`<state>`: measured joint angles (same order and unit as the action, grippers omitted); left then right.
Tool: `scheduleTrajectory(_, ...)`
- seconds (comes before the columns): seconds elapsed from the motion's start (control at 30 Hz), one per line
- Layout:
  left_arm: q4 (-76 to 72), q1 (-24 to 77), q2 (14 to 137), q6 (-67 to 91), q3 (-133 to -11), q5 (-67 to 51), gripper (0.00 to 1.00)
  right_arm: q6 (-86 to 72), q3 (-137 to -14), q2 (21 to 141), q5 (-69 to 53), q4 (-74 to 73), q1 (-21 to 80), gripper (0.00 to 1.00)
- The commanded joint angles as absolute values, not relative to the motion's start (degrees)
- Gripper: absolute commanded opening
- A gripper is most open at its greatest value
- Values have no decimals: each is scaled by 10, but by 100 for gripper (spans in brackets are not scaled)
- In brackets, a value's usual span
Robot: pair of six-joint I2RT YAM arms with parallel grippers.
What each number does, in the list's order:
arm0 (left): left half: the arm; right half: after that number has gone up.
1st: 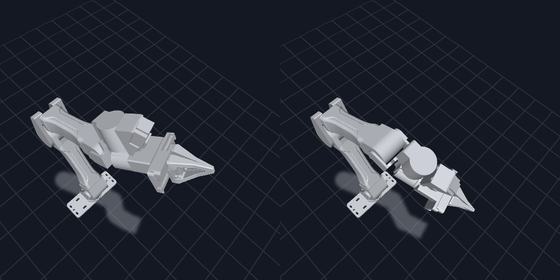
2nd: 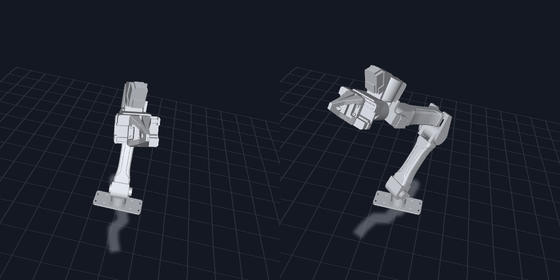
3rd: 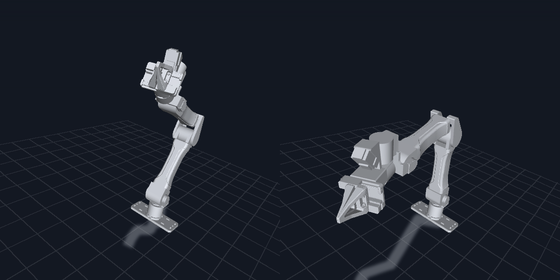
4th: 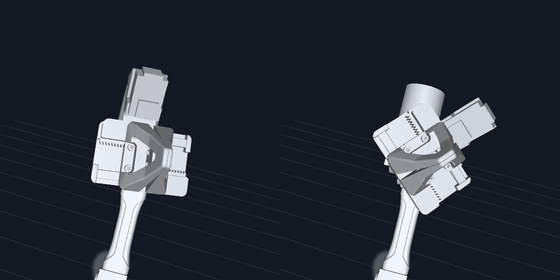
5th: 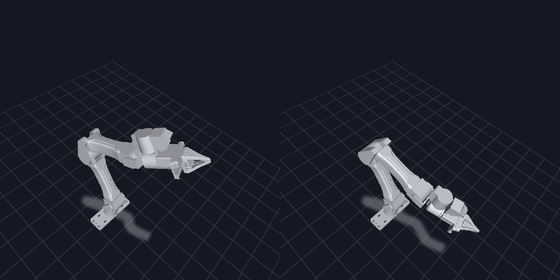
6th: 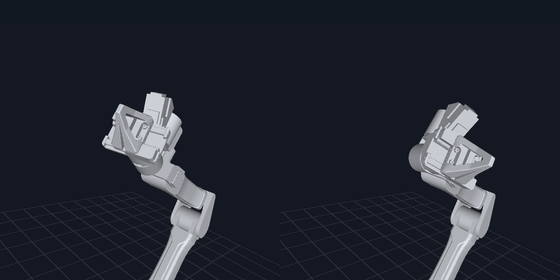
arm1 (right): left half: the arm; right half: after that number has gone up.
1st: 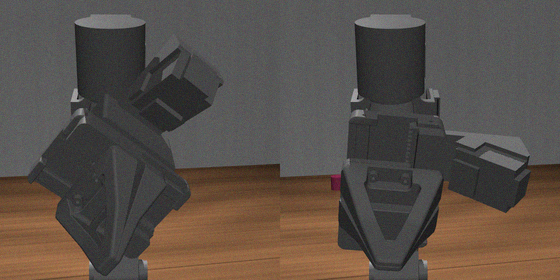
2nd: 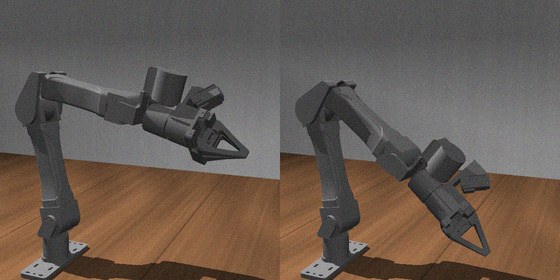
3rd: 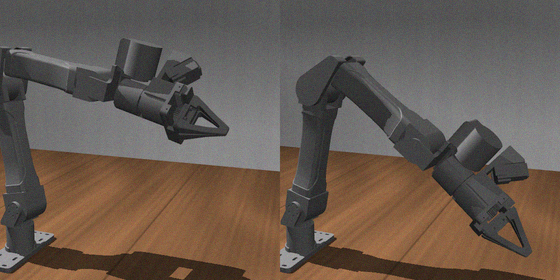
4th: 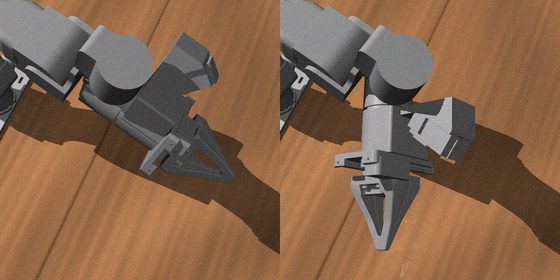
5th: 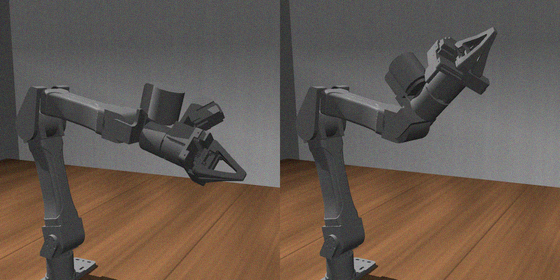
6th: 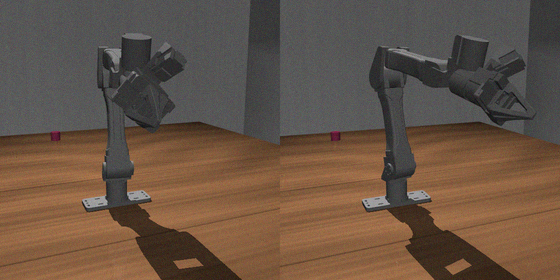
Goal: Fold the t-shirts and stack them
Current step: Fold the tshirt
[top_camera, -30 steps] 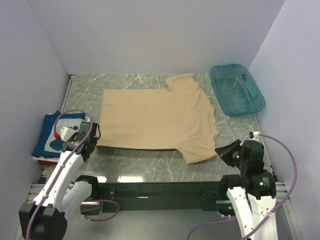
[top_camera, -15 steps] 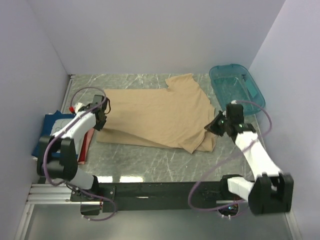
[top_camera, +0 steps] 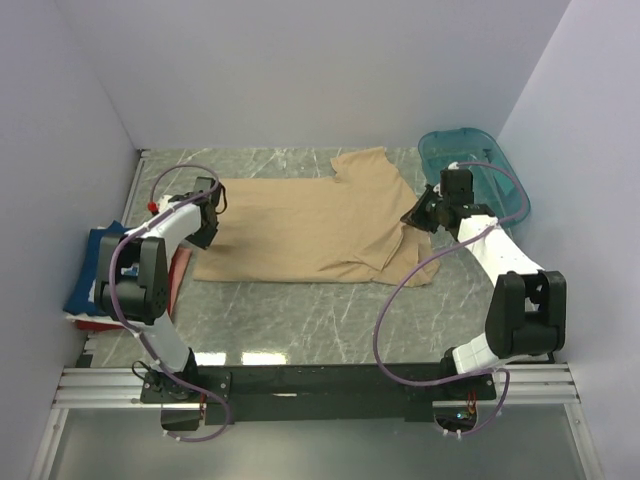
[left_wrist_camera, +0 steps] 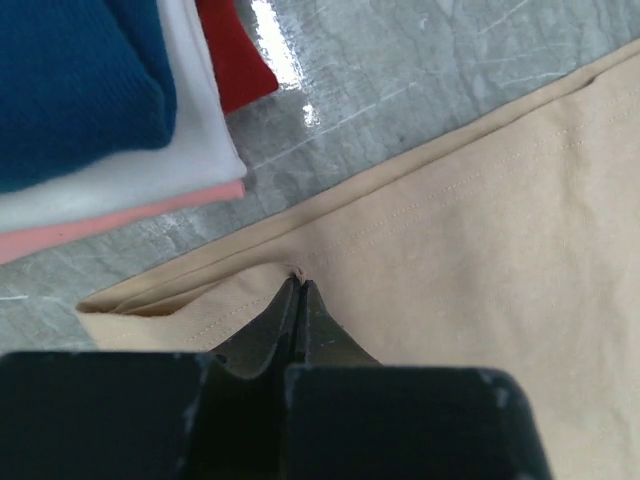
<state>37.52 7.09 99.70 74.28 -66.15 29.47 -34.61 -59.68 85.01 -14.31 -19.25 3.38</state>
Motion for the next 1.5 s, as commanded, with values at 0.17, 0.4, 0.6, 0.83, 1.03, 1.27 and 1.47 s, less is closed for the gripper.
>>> scheduleTrajectory(0.17, 359, 52, 971, 741, -675, 293, 1, -323, -647, 860, -113, -176, 34, 0)
scheduleTrajectory(0.4, 349, 26, 967, 718, -678, 285, 1, -324, -657, 870, -109, -177, 33, 0)
scheduleTrajectory(0.6, 336, 19, 973, 708, -679, 268, 1, -324, -653, 869, -109, -176, 23, 0)
scheduleTrajectory(0.83, 334, 19, 1004, 696, -708, 254, 1, -323, -649, 873, -108, -178, 16, 0)
scheduleTrajectory(1.03, 332, 19, 1023, 690, -716, 253, 1, -321, -643, 873, -112, -172, 8, 0)
scheduleTrajectory(1.27, 336, 19, 1037, 690, -725, 254, 1, -326, -650, 903, -122, -165, 9, 0)
scheduleTrajectory(1.47, 338, 15, 1045, 687, -734, 254, 1, -327, -683, 946, -125, -170, 8, 0)
